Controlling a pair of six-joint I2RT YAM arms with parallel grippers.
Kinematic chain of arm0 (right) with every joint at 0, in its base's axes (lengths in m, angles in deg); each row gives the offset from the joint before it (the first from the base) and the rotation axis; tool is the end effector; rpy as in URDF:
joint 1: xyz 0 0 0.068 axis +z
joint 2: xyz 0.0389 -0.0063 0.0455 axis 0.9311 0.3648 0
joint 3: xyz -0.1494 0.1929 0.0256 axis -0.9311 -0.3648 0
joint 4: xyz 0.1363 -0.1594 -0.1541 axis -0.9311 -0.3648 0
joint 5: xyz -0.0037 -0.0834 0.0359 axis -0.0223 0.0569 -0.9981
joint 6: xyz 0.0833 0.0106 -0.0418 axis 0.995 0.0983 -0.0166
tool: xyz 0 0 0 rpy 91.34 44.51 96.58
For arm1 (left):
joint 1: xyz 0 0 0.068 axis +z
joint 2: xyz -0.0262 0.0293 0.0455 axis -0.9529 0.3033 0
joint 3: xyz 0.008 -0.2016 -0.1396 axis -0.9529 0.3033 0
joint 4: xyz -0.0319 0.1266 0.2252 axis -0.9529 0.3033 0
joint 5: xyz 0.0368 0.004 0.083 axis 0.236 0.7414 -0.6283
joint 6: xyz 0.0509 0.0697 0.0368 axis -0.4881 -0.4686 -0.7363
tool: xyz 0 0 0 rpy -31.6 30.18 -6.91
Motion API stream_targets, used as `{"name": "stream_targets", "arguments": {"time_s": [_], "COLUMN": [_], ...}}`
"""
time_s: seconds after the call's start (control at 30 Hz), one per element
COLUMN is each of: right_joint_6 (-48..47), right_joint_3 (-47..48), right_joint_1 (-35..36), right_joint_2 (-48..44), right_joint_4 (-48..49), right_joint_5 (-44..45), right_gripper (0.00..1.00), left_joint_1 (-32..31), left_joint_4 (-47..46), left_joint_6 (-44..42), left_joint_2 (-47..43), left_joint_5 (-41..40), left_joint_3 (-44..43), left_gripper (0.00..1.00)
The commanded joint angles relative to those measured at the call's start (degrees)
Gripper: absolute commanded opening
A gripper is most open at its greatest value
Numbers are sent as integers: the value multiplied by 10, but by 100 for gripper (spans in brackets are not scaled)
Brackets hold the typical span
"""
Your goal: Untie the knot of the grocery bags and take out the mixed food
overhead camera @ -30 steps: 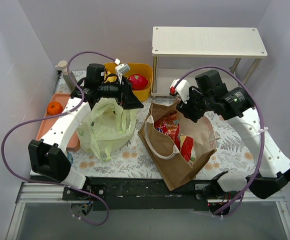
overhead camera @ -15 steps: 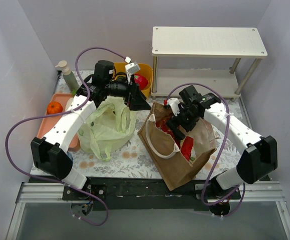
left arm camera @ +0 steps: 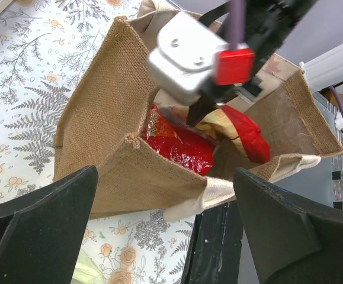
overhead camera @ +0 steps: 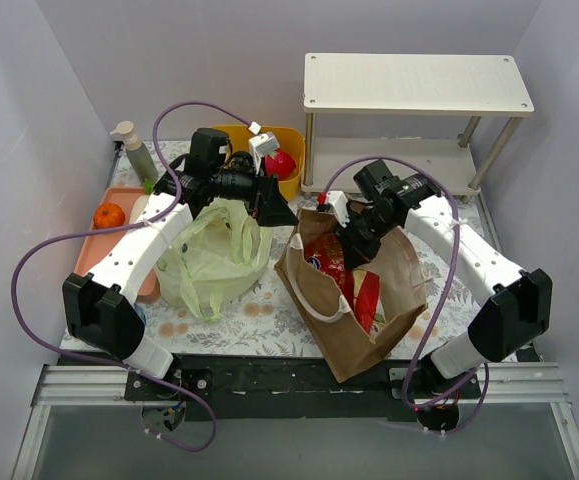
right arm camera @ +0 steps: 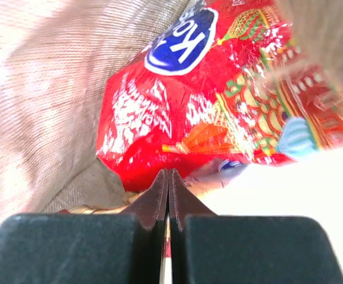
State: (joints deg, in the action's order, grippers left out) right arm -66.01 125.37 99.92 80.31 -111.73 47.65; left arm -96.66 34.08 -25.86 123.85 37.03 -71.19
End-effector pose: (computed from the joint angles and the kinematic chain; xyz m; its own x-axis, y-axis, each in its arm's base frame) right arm 0.2415 0.1913 0.2392 -0.4939 -0.7246 -0.4805 -0.8691 0.4285 0.2472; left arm 0.2943 -0.2098 0.3263 -0.9380 0.0452 -0.3438 0.3386 0.3325 -0.8802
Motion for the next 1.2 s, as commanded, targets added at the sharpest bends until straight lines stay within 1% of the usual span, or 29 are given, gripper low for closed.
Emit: {"name": "stream_targets", "arguments": {"time_s": [0.0, 0.07, 0.13, 0.2, 0.3, 0.33, 0.37, 0.4, 0.43, 0.47, 0.5, 0.53, 0.6, 0.67, 0.77, 0.8, 0.87, 0.9, 0.93, 0.97, 1.0, 1.07, 1.17], "right_joint_6": [-50, -63, -87, -102, -123, -111, -100, -89, -71, -62, -58, -57, -44, -36, -28, -27, -38, -55, -62, -67, -77, -84, -119], "right_joint_3": [79, 113, 182, 231, 240, 222, 200, 175, 119, 94, 70, 23, -16, -46, -50, -49, -45, -30, -19, -8, 22, 57, 137], "right_joint_1": [7, 7, 7, 7, 7, 7, 7, 7, 7, 6, 6, 5, 5, 3, 1, 1, 0, -3, -6, -7, -8, -9, -11], "right_joint_2": [-33, -36, -29, -27, -48, -52, -56, -58, -60, -61, -62, -66, -69, -62, -38, -31, -13, -9, -9, -10, -11, -28, -56], "right_joint_4": [-58, -71, -112, -114, -114, -114, -114, -114, -114, -114, -114, -111, -85, -76, -72, -73, -83, -89, -99, -105, -113, -114, -111], "right_joint_5": [9, 40, 59, 106, 147, 157, 178, 188, 192, 189, 181, 168, 158, 162, 150, 149, 137, 129, 117, 110, 103, 109, 125], "right_gripper": [1, 1, 1, 1, 1, 1, 14, 31, 43, 51, 52, 53, 59, 66, 69, 67, 39, 28, 11, 5, 1, 1, 1], "left_joint_1": [1, 1, 1, 1, 1, 1, 1, 1, 1, 1, 1, 1, 1, 1, 1, 1, 1, 1, 1, 1, 1, 1, 1], "left_joint_4": [-7, -9, -10, -11, -13, -14, -15, -17, -17, -17, -17, -17, -19, -19, -17, -17, -16, -14, -12, -10, -9, -7, -8], "left_joint_6": [-3, -1, 0, 0, 1, 0, 2, 3, 3, 4, 4, 4, 3, -1, -5, -6, -10, -11, -16, -18, -20, -23, -23], "left_joint_2": [-23, -22, -24, -23, -21, -21, -20, -20, -20, -18, -18, -18, -19, -21, -28, -30, -35, -37, -38, -39, -42, -44, -44], "left_joint_5": [-1, 0, -2, -3, -7, -7, -7, -8, -7, -6, -6, -7, -10, -15, -18, -22, -24, -28, -29, -30, -31, -33, -32], "left_joint_3": [6, 9, 11, 12, 14, 15, 15, 17, 17, 18, 19, 20, 22, 22, 29, 32, 38, 40, 42, 42, 42, 42, 44], "left_gripper": [98, 98, 98, 98, 98, 98, 98, 98, 98, 98, 98, 98, 98, 98, 98, 98, 98, 98, 98, 98, 98, 98, 98]}}
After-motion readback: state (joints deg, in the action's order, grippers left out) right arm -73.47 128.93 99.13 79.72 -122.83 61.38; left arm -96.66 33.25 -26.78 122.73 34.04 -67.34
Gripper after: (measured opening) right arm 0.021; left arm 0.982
